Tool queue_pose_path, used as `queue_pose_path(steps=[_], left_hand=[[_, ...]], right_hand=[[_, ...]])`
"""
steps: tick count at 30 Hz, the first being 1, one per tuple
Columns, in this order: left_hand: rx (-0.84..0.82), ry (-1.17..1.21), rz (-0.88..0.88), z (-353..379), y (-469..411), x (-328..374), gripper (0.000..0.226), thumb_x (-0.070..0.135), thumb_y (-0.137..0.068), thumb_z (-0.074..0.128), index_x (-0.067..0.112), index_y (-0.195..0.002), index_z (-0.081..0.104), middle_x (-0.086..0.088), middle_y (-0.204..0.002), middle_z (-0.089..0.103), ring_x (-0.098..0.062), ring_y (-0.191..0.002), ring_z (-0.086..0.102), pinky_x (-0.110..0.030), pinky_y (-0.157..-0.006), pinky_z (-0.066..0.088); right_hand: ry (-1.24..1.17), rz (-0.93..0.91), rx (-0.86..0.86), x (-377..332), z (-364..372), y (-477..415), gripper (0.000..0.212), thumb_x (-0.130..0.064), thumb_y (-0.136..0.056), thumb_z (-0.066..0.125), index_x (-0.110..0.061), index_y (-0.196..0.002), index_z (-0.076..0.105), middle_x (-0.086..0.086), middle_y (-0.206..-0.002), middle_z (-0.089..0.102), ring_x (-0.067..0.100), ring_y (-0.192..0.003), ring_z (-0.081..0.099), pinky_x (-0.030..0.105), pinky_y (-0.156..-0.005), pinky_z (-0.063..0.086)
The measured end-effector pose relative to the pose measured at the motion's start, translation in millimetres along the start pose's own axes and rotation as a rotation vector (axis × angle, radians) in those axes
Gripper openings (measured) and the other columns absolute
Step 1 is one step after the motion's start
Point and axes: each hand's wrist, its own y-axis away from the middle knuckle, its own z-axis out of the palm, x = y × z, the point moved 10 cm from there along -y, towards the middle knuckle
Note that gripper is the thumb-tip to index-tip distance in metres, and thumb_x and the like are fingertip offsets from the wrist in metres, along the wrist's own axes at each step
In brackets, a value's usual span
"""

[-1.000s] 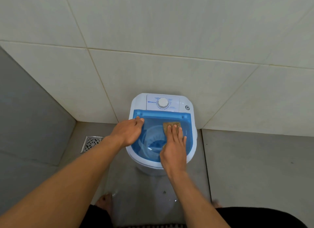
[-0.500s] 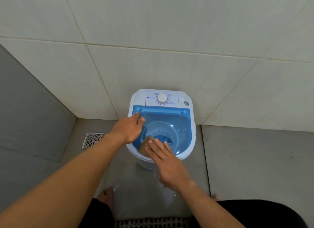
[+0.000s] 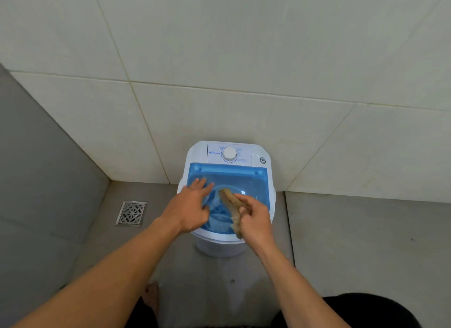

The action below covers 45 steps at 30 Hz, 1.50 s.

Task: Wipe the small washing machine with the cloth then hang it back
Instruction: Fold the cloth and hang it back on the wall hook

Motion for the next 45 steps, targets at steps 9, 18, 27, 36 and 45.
queue_pose_path(steps=[9, 18, 27, 36, 45], left_hand=[[0.054, 0.736, -0.105, -32.0, 16.1, 37.4, 0.024, 0.013, -0.079, 0.074, 0.020, -0.101, 0.066, 0.003, -0.101, 0.072, -0.014, -0.100, 0.067, -0.039, -0.091, 0.054], [0.056, 0.790, -0.075, -86.9, 49.7, 80.0, 0.013, 0.015, -0.079, 0.076, 0.011, -0.086, 0.066, -0.002, -0.077, 0.067, -0.012, -0.070, 0.061, -0.021, -0.061, 0.050], [-0.053, 1.118, 0.016, -156.0, 105.4, 147.2, 0.008, 0.014, -0.093, 0.061, 0.013, -0.086, 0.065, -0.009, -0.085, 0.070, -0.020, -0.082, 0.069, -0.036, -0.073, 0.058], [0.218, 1.161, 0.161, -237.0, 151.8, 178.9, 0.028, 0.019, -0.087, 0.070, -0.003, -0.103, 0.066, -0.018, -0.090, 0.074, -0.027, -0.081, 0.073, -0.038, -0.075, 0.059], [0.270, 1.222, 0.240, -306.9, 186.9, 194.0, 0.026, 0.023, -0.087, 0.069, 0.000, -0.099, 0.067, -0.008, -0.079, 0.071, -0.016, -0.069, 0.067, -0.029, -0.067, 0.055]], right_hand=[[-0.619, 0.269, -0.139, -6.3, 2.1, 18.6, 0.033, 0.005, -0.095, 0.041, -0.010, -0.112, 0.065, 0.017, -0.105, 0.072, 0.032, -0.095, 0.070, 0.046, -0.086, 0.055], [-0.393, 0.044, -0.215, -81.7, -25.5, 39.8, 0.025, 0.000, -0.090, 0.059, -0.013, -0.111, 0.065, 0.005, -0.105, 0.074, 0.023, -0.101, 0.069, 0.047, -0.092, 0.054], [-0.513, -0.140, -0.123, -174.3, -66.5, 73.9, 0.028, 0.002, -0.089, 0.061, -0.013, -0.113, 0.063, 0.015, -0.101, 0.072, 0.031, -0.093, 0.071, 0.046, -0.083, 0.057], [-0.192, -0.410, -0.085, -278.0, -86.5, 130.9, 0.023, -0.040, -0.088, 0.067, -0.018, -0.095, 0.070, 0.003, -0.093, 0.074, 0.017, -0.088, 0.071, 0.043, -0.080, 0.059], [-0.267, -0.446, -0.186, -355.3, -98.9, 156.6, 0.013, -0.008, -0.091, 0.056, -0.008, -0.092, 0.069, 0.019, -0.091, 0.073, 0.029, -0.083, 0.070, 0.050, -0.072, 0.057]])
